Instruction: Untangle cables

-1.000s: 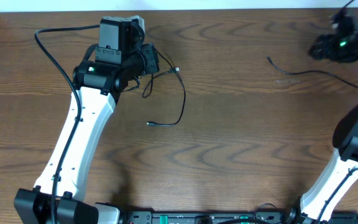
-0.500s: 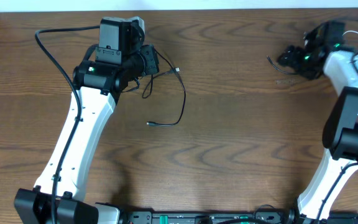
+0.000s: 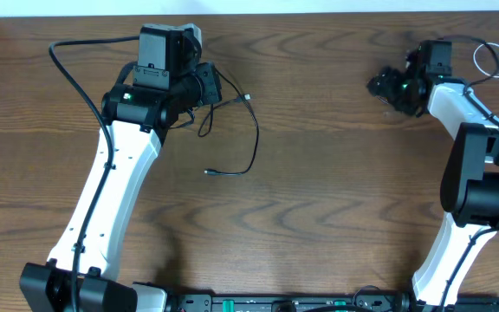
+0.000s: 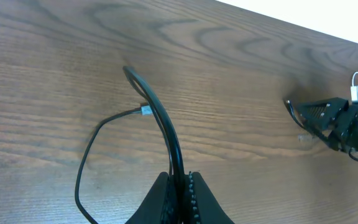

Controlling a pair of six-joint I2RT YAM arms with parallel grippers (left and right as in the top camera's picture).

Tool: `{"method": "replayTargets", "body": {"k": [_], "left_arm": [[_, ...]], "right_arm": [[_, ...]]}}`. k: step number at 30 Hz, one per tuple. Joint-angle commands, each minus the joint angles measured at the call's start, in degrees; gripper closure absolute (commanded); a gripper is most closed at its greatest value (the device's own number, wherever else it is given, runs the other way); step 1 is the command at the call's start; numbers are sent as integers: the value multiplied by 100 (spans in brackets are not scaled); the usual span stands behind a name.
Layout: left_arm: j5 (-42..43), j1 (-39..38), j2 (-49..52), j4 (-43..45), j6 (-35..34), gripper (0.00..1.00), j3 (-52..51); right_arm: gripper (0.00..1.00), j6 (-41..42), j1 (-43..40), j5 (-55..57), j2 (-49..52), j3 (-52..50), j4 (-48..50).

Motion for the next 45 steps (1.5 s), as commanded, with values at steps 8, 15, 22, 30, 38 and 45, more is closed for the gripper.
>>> {"method": "replayTargets", "body": {"k": [8,15,22,30,38,45], "left_arm": [[31,-24,33,2,26,92,44],[31,-24,33,-17,26,92,44],[31,-24,33,-17,26,92,44],[31,-24,33,-17,26,92,44],[28,-24,33,-15,26,92,44],[28,-24,33,-13,26,92,44]], "right_arm": [[30,-4717,24,1311,160,-238,-990],[65,-4715,17,1486,160,-321,-1152],[99,-3407,-258,2441,157,-323,-662],[99,-1733,-1266,2592,22,186,-968],[99,-1246,-2433,1497,-542,1134,-1985],[99,-914,-3161,1071,-1036,1447,-2168]]}}
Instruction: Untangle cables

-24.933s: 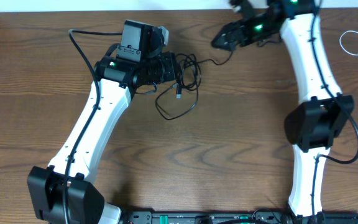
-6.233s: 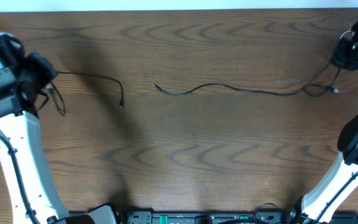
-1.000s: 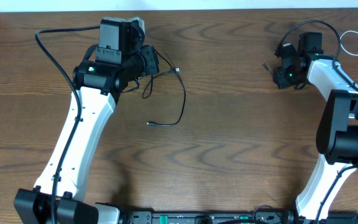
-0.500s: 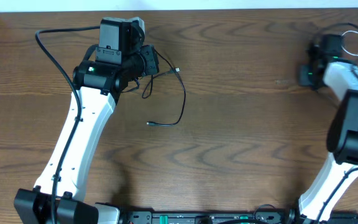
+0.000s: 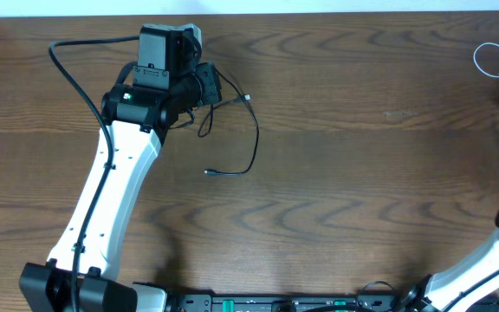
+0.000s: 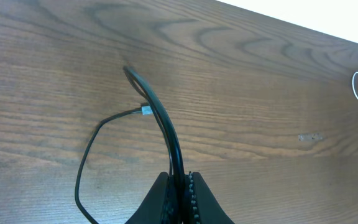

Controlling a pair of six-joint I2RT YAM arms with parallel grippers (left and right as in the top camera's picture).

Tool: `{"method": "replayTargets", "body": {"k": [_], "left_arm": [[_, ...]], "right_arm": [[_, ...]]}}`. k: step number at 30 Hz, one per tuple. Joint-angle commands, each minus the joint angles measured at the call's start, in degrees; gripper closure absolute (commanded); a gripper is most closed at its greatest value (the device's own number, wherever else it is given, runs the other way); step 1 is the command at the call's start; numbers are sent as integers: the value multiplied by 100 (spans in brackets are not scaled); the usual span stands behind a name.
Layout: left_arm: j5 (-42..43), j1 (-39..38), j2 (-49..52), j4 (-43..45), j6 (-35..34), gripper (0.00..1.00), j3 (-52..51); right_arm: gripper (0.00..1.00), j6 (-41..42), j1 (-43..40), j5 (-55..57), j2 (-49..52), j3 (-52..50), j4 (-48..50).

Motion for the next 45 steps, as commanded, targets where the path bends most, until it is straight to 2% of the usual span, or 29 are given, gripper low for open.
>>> {"method": "replayTargets", "body": {"k": [1,4,10,16,17,20,22,26,32,35,38,41,45], "left_arm": [[28,-24,33,-9,28,92,44],[31,-24,33,-9,28,92,44],[28,-24,33,-9,28,92,44],[31,-24,33,-2,26,92,44],[31,-24,33,-2,26,92,44],[31,-24,33,15,11,92,44],[33,-24,33,33,4,92,44],[131,-26,33,98,-129,92,44],[400,-317,33,345,-249,92,44],[669,-538,33,570,-210,92,44],[1237,-654,33,951,-162,92,44],[1843,-656,33,1508,-197,92,44],[1893,-651,33,2046,-767,92,44]], "right_arm": [[99,479,-389,17,-487,282,-125],[99,680,-640,706,-645,313,-205],[99,678,-1447,1379,-601,306,-107],[99,671,-1895,1246,-278,306,380],[95,669,-1910,1069,-254,306,407],[61,295,-1864,-192,-249,306,448],[49,-15,-1770,-1172,-249,306,496],[40,-529,-1145,-2673,-249,306,415],[26,-820,15,-3410,-249,306,179],[23,-1252,590,-3825,-249,306,136],[20,-2044,1126,-4441,-249,306,66],[20,-2100,1615,-4863,-249,306,52],[20,-2162,2216,-5488,-249,306,208]]}}
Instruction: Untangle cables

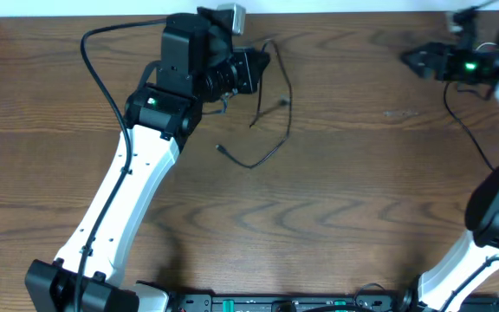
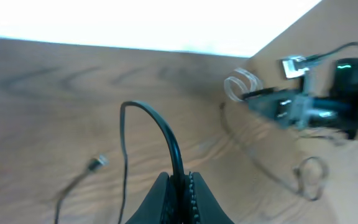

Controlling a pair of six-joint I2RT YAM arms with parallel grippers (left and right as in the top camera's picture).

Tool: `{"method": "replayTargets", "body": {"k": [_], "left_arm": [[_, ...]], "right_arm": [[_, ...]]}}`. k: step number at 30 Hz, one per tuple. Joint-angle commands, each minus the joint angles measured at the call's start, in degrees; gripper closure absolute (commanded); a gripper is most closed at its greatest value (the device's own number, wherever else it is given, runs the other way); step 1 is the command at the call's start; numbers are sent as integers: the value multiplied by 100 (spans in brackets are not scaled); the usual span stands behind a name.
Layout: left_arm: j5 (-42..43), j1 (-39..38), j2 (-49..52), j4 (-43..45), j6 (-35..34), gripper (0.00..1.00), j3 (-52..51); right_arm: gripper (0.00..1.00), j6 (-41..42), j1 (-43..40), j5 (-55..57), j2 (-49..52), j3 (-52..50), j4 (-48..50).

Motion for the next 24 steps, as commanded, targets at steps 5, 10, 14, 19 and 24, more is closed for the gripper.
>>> {"method": "replayTargets", "body": {"k": [5,10,14,19,24], "left_arm": [[382,17,33,496,-1134,92,44],[382,17,33,520,-2022,92,44],[380,17,33,520,-2627,92,44],[264,17,33,509,-3112,92,44],[33,17,33,448,-3276,92,44]], "right_arm": [[20,-428,979,-1871,-4,79,424],[23,-437,1602,-2636,-4,79,994],[27,-175,2024,-3158,-4,79,1482],[30,654,2291,-3679,-4,79,2225],[31,1335,2496,-3982,-4,79,2673]]}}
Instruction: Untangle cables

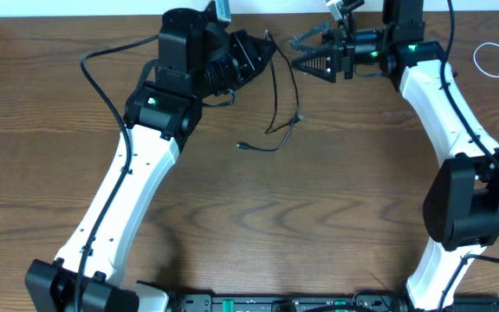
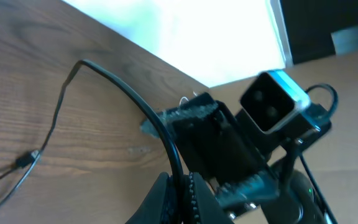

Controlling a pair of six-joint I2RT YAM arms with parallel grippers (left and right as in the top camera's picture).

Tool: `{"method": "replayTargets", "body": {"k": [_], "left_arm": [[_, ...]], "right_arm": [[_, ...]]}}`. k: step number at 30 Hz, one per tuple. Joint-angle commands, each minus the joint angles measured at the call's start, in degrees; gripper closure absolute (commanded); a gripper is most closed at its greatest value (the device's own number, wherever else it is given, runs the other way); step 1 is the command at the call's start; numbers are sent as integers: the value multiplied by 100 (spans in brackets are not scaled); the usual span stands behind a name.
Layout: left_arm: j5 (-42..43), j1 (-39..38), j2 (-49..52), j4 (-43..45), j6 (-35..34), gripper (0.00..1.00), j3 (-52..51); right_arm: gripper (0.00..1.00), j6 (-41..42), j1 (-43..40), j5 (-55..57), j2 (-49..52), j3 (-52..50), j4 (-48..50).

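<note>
A thin black cable (image 1: 286,87) hangs from my left gripper (image 1: 265,45), which is shut on it near the table's back edge. In the left wrist view the cable (image 2: 123,84) arcs up out of the left gripper (image 2: 180,186), then drops to a small plug (image 2: 27,160) over the wood. Its other plug end (image 1: 243,146) lies on the table. My right gripper (image 1: 300,52) stands open, its tips pointing left, close to the held cable. The left wrist view shows the right gripper (image 2: 160,121) just behind the cable; whether they touch is unclear.
A coiled white cable (image 1: 492,57) lies at the table's back right corner. The brown wooden table (image 1: 362,199) stretches across the front. The back edge of the table runs just behind both grippers.
My right gripper has come from the back right of the table to just right of the left gripper. The left gripper and the black cable have shifted a little to the right.
At first my left gripper held the black cable at left centre while the right gripper sat by the white cable, far right. Then the right arm was almost out of view. Later the left gripper held the cable nearer the back edge, and now both grippers face each other.
</note>
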Motion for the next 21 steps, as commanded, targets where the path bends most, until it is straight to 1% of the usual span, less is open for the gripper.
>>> {"method": "replayTargets", "body": {"k": [1,6,10,12,14,17,18,19,21], "left_arm": [[-133,20,33,0,-271,92,44],[-133,20,33,0,-269,92,44],[-131,20,33,-4,-267,92,44],[-131,20,33,-28,-267,92,44],[-131,20,33,-74,-267,92,44],[-133,20,33,-212,-262,92,44],[-133,20,33,-262,-236,92,44],[-133,20,33,-317,-175,89,44],[-136,22,33,-385,15,77,44]], "right_arm": [[31,623,170,-472,-4,79,74],[31,621,492,-457,-4,79,76],[39,621,726,-280,-4,79,74],[50,623,798,-175,-4,79,76],[70,625,826,33,-4,79,74],[97,774,774,326,-4,79,79],[99,839,732,400,-4,79,92],[99,927,671,463,-4,79,142],[99,1119,533,706,-4,79,170]]}}
